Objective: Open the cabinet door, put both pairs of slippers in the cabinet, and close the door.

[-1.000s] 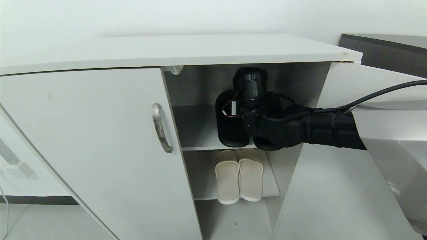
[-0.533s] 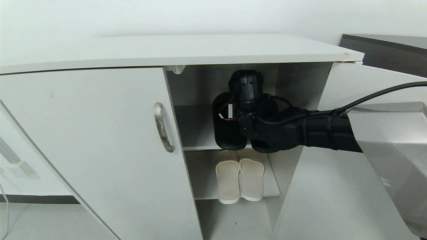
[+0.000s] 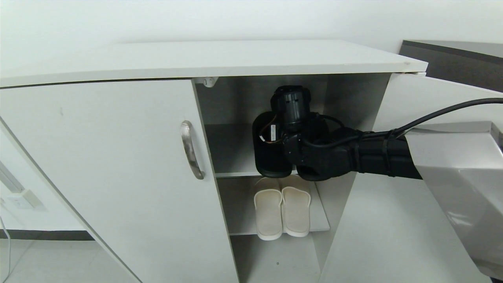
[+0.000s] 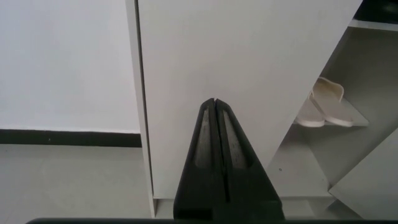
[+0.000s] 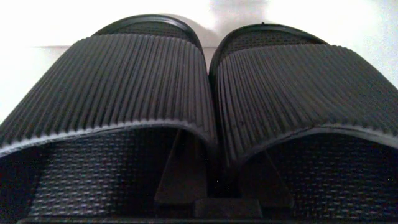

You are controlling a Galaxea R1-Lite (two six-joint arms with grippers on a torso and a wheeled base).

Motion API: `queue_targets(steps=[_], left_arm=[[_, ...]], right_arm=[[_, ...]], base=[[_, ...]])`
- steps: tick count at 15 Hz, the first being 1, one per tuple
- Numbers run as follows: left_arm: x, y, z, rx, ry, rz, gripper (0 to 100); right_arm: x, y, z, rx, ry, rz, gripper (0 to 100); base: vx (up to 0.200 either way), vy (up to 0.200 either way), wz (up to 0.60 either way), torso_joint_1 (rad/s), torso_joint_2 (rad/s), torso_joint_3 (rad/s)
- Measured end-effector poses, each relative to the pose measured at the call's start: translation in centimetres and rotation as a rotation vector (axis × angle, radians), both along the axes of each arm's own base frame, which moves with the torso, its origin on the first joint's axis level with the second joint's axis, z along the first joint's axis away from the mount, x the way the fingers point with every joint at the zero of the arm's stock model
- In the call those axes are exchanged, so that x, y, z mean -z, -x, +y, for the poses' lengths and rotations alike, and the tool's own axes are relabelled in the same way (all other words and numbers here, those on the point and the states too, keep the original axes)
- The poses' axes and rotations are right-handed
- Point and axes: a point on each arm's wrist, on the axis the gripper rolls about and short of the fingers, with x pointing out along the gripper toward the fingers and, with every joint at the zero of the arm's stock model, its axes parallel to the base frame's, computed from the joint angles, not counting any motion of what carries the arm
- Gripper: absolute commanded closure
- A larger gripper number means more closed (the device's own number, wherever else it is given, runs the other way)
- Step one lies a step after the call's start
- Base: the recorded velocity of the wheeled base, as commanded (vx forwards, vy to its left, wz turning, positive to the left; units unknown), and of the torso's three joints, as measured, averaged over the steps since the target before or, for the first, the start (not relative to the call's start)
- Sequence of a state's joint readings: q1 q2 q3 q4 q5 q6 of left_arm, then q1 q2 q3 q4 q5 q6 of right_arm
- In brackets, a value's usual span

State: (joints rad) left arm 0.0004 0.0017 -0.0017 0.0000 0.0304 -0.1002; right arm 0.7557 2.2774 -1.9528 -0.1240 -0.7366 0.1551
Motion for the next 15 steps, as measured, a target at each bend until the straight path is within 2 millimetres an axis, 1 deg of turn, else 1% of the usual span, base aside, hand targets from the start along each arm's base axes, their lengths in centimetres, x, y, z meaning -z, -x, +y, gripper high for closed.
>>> queue_targets(steps=[1, 2, 5, 8, 11, 13, 15], left_arm=[[0.0, 0.0, 0.0, 0.000, -0.001, 0.000, 100], [0.0, 0.0, 0.0, 0.000, 0.000, 0.000, 100], [0.0, 0.0, 0.0, 0.000, 0.000, 0.000, 100], [0.0, 0.0, 0.0, 0.000, 0.000, 0.000, 100], [0.0, 0.0, 0.0, 0.000, -0.001, 0.000, 100], [0.0, 0.0, 0.0, 0.000, -0.001, 0.000, 100], [0.0, 0.0, 0.0, 0.000, -0.001, 0.000, 100]], right_arm=[[0.2, 0.0, 0.1, -0.002, 0.007, 0.008, 100], [0.3, 0.0, 0.1, -0.002, 0.010, 0.011, 0], [0.4, 0.1, 0.2, -0.002, 0.011, 0.013, 0], [0.7, 0.8, 0.3, -0.016, 0.029, 0.031, 0], [0.2, 2.7, 0.0, -0.040, 0.046, 0.047, 0], [-0.1, 4.7, -0.6, -0.062, 0.063, 0.065, 0], [-0.5, 7.3, -1.3, -0.096, 0.060, 0.072, 0]], base=[[0.000, 0.000, 0.00, 0.000, 0.00, 0.000], [0.000, 0.000, 0.00, 0.000, 0.00, 0.000], [0.000, 0.000, 0.00, 0.000, 0.00, 0.000], [0.000, 0.000, 0.00, 0.000, 0.00, 0.000], [0.000, 0.000, 0.00, 0.000, 0.00, 0.000], [0.000, 0.000, 0.00, 0.000, 0.00, 0.000], [0.000, 0.000, 0.00, 0.000, 0.00, 0.000]])
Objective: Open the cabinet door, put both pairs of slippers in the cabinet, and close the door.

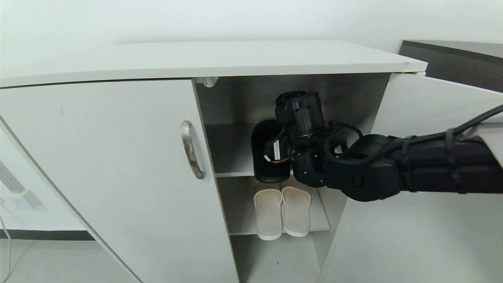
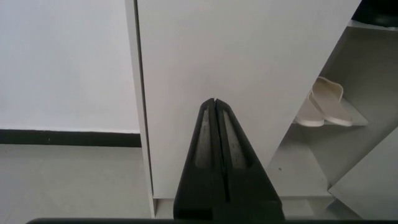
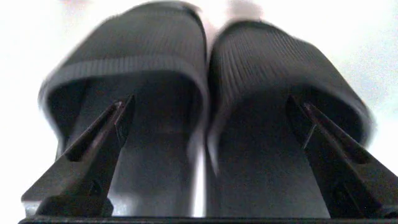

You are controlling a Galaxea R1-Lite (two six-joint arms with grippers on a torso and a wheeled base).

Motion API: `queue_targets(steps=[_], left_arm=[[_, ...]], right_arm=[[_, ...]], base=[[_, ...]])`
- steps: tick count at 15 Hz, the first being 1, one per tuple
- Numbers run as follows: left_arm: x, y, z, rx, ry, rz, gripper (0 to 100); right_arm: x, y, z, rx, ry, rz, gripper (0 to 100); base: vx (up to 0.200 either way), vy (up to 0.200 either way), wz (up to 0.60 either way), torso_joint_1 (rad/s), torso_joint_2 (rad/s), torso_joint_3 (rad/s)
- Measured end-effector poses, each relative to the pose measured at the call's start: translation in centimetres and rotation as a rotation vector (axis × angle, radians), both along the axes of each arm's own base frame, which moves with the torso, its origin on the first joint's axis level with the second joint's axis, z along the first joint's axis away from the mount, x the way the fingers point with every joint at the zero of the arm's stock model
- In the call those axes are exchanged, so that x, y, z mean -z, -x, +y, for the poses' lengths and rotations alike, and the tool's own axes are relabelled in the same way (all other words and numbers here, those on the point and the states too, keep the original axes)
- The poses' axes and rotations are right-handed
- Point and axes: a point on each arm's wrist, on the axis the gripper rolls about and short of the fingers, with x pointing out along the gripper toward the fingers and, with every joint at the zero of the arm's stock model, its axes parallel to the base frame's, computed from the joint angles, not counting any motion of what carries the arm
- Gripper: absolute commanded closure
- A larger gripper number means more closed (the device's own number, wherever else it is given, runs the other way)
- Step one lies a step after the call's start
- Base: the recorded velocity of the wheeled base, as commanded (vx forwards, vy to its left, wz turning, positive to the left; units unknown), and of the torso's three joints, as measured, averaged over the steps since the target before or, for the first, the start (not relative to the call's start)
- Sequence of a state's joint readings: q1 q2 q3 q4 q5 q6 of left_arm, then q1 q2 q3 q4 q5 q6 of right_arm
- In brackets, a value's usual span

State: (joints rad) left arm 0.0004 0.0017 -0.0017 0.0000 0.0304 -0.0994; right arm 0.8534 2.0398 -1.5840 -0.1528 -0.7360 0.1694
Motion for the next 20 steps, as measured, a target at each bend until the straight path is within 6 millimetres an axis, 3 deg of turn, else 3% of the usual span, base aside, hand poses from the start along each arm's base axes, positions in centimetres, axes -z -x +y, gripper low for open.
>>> queue_targets(steps=[4, 5, 10, 20], left_arm=[[0.0, 0.0, 0.0, 0.000, -0.001, 0.000, 100], [0.0, 0.0, 0.0, 0.000, -0.001, 0.000, 100], [0.0, 0.0, 0.0, 0.001, -0.005, 0.000, 100], [0.0, 0.0, 0.0, 0.004, -0.005, 0.000, 100]], right_arm=[[0.5, 5.6, -1.9, -0.109, -0.024, 0.008, 0], [0.7, 7.0, -2.5, -0.135, -0.037, 0.000, 100], [1.4, 10.8, -4.3, -0.241, -0.101, -0.038, 100], [1.3, 11.7, -4.7, -0.258, -0.104, -0.047, 100]], base=[[0.000, 0.000, 0.00, 0.000, 0.00, 0.000], [0.000, 0.000, 0.00, 0.000, 0.00, 0.000], [0.000, 0.000, 0.00, 0.000, 0.00, 0.000], [0.000, 0.000, 0.00, 0.000, 0.00, 0.000]])
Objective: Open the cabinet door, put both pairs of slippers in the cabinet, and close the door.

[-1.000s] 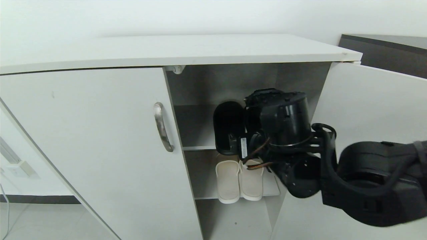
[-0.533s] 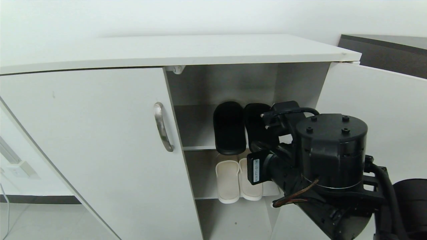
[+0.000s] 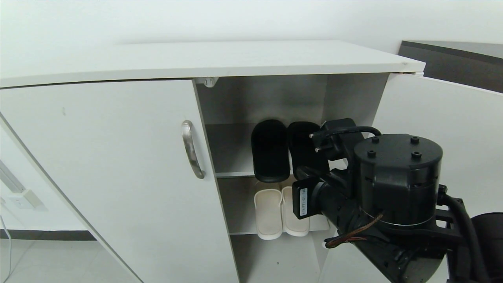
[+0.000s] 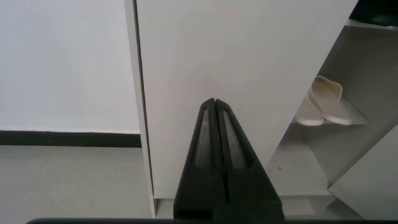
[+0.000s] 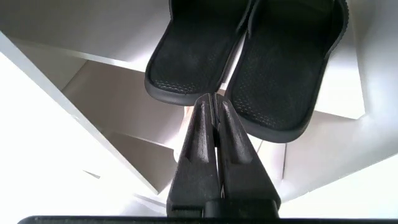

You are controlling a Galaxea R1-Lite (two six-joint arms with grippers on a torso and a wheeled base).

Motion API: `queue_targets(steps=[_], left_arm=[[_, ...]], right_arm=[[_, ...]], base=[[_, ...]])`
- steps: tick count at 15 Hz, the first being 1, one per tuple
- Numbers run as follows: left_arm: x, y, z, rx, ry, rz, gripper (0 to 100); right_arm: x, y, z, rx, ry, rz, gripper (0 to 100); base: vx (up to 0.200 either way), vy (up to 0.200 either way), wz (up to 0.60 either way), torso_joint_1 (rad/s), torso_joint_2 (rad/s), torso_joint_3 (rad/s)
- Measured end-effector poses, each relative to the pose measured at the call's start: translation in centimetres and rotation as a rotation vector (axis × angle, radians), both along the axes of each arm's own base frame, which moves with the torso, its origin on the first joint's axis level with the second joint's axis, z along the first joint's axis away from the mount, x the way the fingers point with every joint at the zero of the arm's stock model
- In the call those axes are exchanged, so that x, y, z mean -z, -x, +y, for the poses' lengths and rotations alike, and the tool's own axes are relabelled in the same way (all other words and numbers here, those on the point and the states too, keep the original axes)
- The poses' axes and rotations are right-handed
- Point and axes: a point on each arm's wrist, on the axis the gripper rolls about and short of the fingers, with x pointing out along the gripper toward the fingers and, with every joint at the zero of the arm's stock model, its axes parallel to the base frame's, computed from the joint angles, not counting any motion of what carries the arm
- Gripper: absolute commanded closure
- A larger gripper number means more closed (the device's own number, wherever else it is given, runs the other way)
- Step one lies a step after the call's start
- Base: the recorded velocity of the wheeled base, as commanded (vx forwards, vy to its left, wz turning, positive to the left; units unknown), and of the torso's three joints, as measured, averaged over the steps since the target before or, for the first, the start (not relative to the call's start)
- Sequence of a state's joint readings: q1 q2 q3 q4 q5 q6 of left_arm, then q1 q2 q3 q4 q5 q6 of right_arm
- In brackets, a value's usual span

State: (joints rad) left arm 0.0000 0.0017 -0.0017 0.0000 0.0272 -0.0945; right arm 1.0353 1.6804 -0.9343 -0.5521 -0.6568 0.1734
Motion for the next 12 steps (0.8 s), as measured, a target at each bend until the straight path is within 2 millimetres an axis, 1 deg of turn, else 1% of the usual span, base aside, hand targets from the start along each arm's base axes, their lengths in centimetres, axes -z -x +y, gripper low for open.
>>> queue_targets(steps=[1, 12], left_arm=[[0.0, 0.0, 0.0, 0.000, 0.000, 0.000, 100], [0.0, 0.0, 0.0, 0.005, -0.002, 0.001, 100]], right_arm=[[0.0, 0.0, 0.0, 0.000, 0.000, 0.000, 100], [1.2, -0.2, 0.5, -0.006, 0.035, 0.022, 100]], base=[[0.000, 0.000, 0.00, 0.000, 0.00, 0.000], [-0.200, 0.000, 0.00, 0.002, 0.00, 0.001]])
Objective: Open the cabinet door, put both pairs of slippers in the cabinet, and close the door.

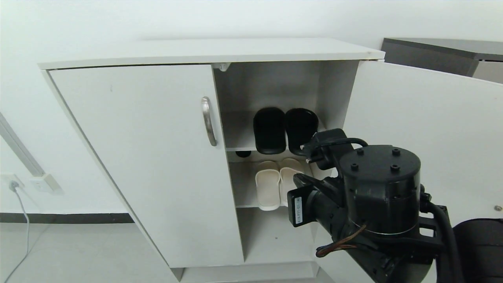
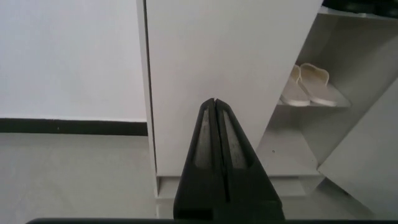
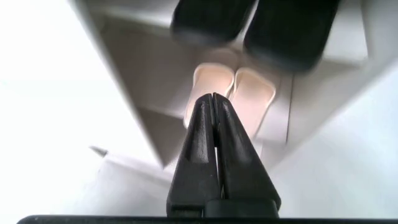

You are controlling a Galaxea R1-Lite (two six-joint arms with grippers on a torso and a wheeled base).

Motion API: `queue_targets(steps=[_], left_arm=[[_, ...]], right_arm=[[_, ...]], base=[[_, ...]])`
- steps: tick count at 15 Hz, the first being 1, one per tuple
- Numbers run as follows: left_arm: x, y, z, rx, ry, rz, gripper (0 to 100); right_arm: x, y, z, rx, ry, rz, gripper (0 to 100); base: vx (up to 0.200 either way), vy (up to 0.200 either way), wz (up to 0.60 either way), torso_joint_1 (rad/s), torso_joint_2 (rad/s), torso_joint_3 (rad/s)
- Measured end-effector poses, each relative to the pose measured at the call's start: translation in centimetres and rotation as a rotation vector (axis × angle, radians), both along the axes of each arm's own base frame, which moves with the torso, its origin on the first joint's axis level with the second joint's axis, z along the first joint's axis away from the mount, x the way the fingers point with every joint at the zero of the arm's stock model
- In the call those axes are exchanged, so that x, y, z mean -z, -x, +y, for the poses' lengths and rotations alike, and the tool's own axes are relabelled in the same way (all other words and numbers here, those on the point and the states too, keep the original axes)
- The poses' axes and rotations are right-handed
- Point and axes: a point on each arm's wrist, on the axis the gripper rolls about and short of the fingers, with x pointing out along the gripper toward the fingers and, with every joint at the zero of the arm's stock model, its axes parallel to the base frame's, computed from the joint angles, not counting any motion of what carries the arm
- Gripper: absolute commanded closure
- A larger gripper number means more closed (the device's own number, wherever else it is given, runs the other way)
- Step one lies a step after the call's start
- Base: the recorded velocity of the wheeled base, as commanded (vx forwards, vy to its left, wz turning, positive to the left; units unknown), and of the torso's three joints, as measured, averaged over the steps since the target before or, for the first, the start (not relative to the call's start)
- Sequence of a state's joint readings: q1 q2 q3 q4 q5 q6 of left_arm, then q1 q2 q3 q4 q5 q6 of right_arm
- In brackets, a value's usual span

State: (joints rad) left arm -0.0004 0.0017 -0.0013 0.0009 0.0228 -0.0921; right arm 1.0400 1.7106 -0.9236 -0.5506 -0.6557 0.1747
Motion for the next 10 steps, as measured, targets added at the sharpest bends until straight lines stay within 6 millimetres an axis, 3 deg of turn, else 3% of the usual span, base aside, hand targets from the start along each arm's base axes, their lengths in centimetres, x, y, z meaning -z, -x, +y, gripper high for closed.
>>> queue_targets(steps=[4, 10], left_arm=[[0.0, 0.0, 0.0, 0.000, 0.000, -0.001, 100], [0.0, 0.0, 0.0, -0.001, 0.000, -0.001, 100]], right_arm=[[0.4, 0.0, 0.0, 0.000, 0.009, 0.007, 100], [1.8, 0.0, -0.5, 0.001, 0.071, 0.023, 100]], base=[[-0.200, 0.000, 0.00, 0.002, 0.00, 0.001], [0.000, 0.000, 0.00, 0.000, 0.00, 0.000]])
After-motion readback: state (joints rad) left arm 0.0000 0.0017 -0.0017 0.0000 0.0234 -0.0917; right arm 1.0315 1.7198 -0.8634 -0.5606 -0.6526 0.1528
